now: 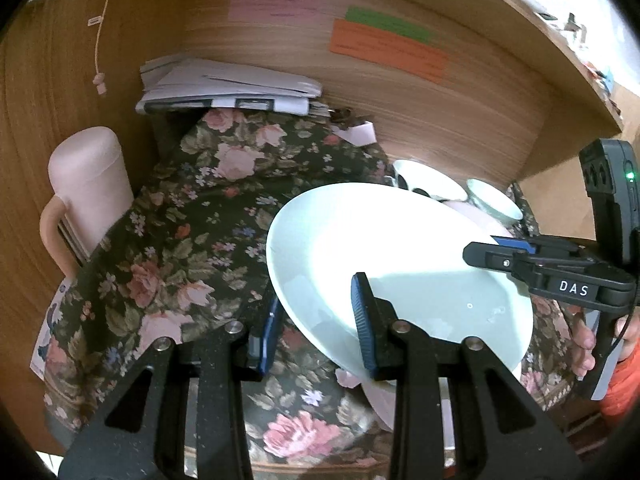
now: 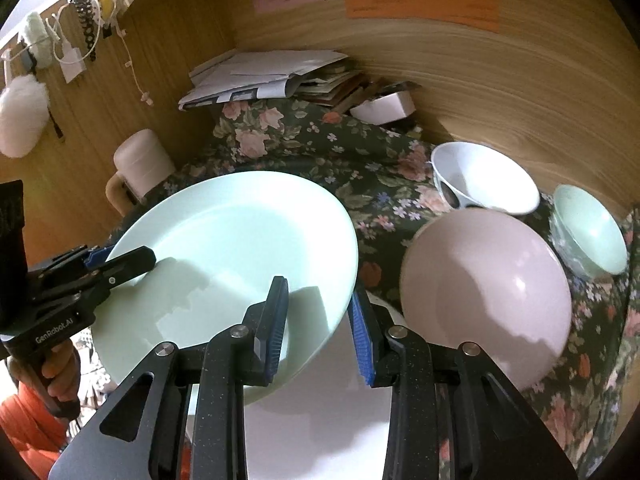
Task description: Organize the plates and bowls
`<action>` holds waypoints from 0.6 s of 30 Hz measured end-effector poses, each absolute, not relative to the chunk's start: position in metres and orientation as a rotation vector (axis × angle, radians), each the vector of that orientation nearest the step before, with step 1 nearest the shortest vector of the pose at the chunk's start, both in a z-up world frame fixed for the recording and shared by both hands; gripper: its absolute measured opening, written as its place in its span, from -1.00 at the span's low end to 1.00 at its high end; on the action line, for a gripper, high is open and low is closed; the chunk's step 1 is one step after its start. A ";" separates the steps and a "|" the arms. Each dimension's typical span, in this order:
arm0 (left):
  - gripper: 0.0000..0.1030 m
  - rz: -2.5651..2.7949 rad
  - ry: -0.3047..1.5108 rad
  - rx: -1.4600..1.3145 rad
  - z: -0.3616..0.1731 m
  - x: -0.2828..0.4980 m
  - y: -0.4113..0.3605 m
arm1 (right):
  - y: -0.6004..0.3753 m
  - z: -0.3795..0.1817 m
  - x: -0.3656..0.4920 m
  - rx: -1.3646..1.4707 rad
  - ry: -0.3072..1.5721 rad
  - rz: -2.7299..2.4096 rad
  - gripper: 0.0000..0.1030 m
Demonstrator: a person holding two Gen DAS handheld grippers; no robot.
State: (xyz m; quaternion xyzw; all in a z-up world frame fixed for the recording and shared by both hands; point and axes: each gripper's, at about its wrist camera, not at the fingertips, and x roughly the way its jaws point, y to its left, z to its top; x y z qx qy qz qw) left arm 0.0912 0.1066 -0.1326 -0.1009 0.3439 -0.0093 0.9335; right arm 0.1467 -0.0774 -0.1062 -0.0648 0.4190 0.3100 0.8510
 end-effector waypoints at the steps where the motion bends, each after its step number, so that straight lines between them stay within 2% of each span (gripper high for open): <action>1: -0.37 -0.025 0.703 -0.204 -0.133 0.089 0.103 | -0.080 -0.106 0.144 -0.137 0.880 0.650 -0.44; 18: -0.37 -0.072 0.742 -0.201 -0.153 0.069 0.075 | -0.109 -0.124 0.116 -0.092 0.914 0.622 -0.44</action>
